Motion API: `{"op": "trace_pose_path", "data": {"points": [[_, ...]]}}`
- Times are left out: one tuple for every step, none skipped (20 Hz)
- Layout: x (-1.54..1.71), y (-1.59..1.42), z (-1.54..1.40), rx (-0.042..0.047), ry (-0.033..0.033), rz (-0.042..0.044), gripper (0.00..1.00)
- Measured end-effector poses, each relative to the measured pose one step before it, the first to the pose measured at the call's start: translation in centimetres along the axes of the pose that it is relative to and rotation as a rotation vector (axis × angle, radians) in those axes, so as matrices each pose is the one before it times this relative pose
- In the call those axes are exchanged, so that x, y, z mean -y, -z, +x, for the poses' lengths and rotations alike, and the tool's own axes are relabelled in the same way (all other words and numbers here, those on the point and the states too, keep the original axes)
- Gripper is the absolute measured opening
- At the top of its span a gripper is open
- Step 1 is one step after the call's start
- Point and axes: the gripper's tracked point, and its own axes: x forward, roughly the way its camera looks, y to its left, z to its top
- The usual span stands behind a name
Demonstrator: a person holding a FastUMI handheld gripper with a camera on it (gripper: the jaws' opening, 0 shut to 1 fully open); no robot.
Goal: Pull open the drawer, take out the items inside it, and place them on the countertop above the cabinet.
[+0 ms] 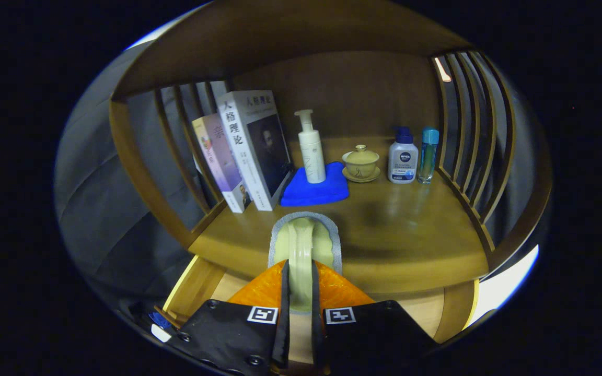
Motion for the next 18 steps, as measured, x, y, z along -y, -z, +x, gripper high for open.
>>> {"op": "trace_pose_path", "data": {"points": [[0.781,-0.655,0.884,0.00443,0.02082,0.02236,0.19],[1.000,-0.467,0.830,-0.00059,0.02240,0.02298,0.19],[0.840,-0.365,0.838,-0.00453,0.02219,0.02535,0.19],[0.688,-0.046,0.606,-0.01000,0.01208,0.02365,0.19],[0.615,-0.314,0.747,-0.00315,0.01638,0.02043,0.19],[0.486,0.003,0.380,-0.01800,0.01498,0.01603,0.19],[-0.116,-0.125,0.134,-0.00966,-0.00647,0.01641,0.19],[-0.036,-0.588,0.431,0.00635,-0.00134,0.01501,0.19],[0.184,-0.409,0.465,0.00383,0.00367,0.00661,0.19],[0.067,-0.098,0.275,-0.00187,0.00655,-0.00169,0.19],[-0.064,0.089,0.305,-0.00886,0.00187,-0.00781,0.19],[-0.227,0.013,0.261,-0.00556,-0.00062,-0.00673,0.19],[-0.046,-0.196,0.184,-0.00078,0.00466,-0.00766,0.19],[-0.153,-0.052,0.146,0.00195,0.00147,-0.00499,0.19],[-0.215,-0.082,0.163,-0.00098,0.00003,-0.00357,0.19],[-0.184,0.138,0.177,-0.00425,-0.00051,0.00457,0.19],[-0.209,0.108,0.019,-0.00862,-0.00212,0.00830,0.24],[-0.223,0.151,0.152,-0.00422,-0.00736,0.00066,0.24]]}}
